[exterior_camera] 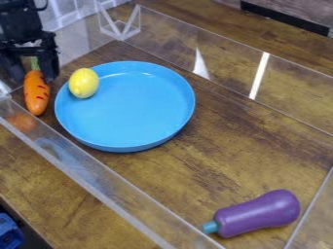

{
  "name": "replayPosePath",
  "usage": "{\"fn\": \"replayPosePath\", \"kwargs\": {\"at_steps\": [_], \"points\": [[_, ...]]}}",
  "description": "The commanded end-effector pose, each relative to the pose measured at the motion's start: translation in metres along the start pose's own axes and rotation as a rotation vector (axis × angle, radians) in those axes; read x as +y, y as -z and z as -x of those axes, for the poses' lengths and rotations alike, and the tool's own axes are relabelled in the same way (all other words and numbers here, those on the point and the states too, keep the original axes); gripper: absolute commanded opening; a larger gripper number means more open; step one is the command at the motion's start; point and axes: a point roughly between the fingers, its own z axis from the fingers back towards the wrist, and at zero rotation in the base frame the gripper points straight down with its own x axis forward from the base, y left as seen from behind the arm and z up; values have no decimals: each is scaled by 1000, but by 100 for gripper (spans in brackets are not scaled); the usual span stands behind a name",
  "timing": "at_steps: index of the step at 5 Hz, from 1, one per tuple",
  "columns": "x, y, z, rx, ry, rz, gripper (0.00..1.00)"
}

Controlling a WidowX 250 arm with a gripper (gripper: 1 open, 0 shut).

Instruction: Move the carrot to the right side

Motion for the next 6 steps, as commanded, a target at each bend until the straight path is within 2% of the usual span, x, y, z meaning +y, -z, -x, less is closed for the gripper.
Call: {"fn": "replayPosePath", "kwargs": {"at_steps": [1, 2, 5, 6], "points": [[5, -15, -12, -65, -9, -10, 100], [3, -15, -13, -65, -20, -7, 100], [-8, 1, -38, -87, -174, -4, 100], [-14, 8, -31, -81, -157, -2, 100]]}}
